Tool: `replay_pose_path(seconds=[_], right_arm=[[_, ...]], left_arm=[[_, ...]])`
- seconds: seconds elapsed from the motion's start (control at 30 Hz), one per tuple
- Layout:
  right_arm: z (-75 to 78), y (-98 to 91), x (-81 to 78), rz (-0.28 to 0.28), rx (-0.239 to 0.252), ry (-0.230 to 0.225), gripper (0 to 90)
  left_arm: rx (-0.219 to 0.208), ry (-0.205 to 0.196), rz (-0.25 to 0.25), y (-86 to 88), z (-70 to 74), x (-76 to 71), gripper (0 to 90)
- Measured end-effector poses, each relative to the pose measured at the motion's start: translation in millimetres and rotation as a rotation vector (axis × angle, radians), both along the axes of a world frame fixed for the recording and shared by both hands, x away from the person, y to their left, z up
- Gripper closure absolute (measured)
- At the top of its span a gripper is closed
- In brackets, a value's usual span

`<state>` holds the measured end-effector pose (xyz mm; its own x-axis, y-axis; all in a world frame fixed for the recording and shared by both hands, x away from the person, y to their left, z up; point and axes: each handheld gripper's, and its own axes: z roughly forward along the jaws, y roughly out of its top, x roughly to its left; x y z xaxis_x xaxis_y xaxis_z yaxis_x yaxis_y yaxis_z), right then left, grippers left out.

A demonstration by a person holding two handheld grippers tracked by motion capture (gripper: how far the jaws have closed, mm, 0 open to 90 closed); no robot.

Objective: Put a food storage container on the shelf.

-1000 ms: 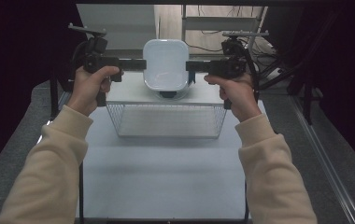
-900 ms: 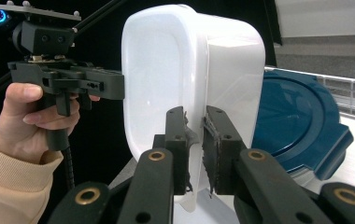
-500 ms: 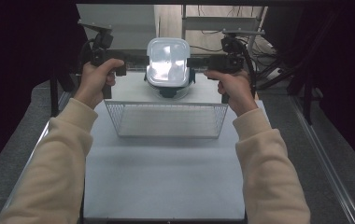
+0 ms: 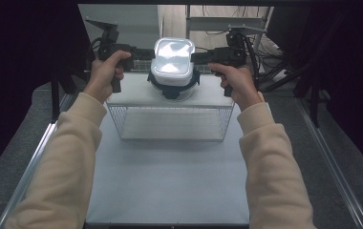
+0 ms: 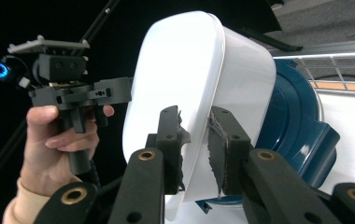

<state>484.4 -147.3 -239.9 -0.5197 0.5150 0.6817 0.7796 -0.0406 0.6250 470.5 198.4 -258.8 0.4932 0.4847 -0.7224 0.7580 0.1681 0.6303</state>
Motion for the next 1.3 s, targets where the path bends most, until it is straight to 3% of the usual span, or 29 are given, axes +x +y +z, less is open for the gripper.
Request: replay_pose_path(seconds=[0.17,0.3,0.5,0.6,0.73,0.77,0.9,0.97,1.0,1.1,1.17,1.23,1.27,1.3], right_arm=[[-7.8,-1.0,12.7,-0.031,0.053,0.061,72.0],[-11.3,-1.2,18.5,-0.054,0.057,0.076,72.3],[-14.1,-1.9,20.7,-0.058,0.071,0.088,71.9],[-14.9,0.4,18.7,-0.062,0.059,0.082,66.1],[-13.7,1.6,14.5,-0.072,0.070,0.057,59.6],[-10.7,0.8,10.1,-0.074,0.072,0.013,53.0],[-5.8,-0.9,2.2,-0.070,0.048,-0.038,45.5],[-0.4,-3.2,-9.6,-0.068,0.007,-0.108,40.5],[-0.4,-3.2,-9.6,-0.068,0.007,-0.108,40.5],[2.5,-7.4,-26.7,-0.044,-0.026,-0.186,37.3],[1.4,-9.6,-35.7,-0.026,-0.035,-0.205,36.6],[-0.3,-10.8,-42.8,-0.010,-0.049,-0.225,36.0],[-0.3,-10.8,-42.8,-0.010,-0.049,-0.225,36.0],[-3.7,-12.2,-52.0,0.010,-0.055,-0.243,35.6]], left_arm=[[-0.019,0.017,0.020,-0.6,-5.2,7.1,75.0],[-0.006,0.028,0.031,-2.8,-9.6,11.0,73.0],[-0.021,0.020,0.033,-2.4,-11.9,10.2,72.0],[0.002,0.011,0.027,-5.8,-13.2,9.1,63.7],[-0.004,-0.016,0.077,-4.9,-10.1,4.3,43.1],[-0.006,-0.026,0.094,-3.4,-8.5,2.2,40.1],[0.006,-0.073,0.106,4.3,-2.4,-9.0,37.8],[0.022,-0.101,0.103,9.9,-0.3,-21.5,36.1],[0.022,-0.101,0.103,9.9,-0.3,-21.5,35.7],[0.033,-0.137,0.096,15.9,-0.5,-40.0,34.8],[0.038,-0.145,0.096,16.9,-0.6,-46.4,34.5],[0.095,-0.191,0.098,17.7,0.0,-63.5,34.2],[0.095,-0.191,0.098,17.7,0.0,-63.5,34.0],[0.121,-0.216,0.108,18.1,-0.1,-74.8,33.9]])
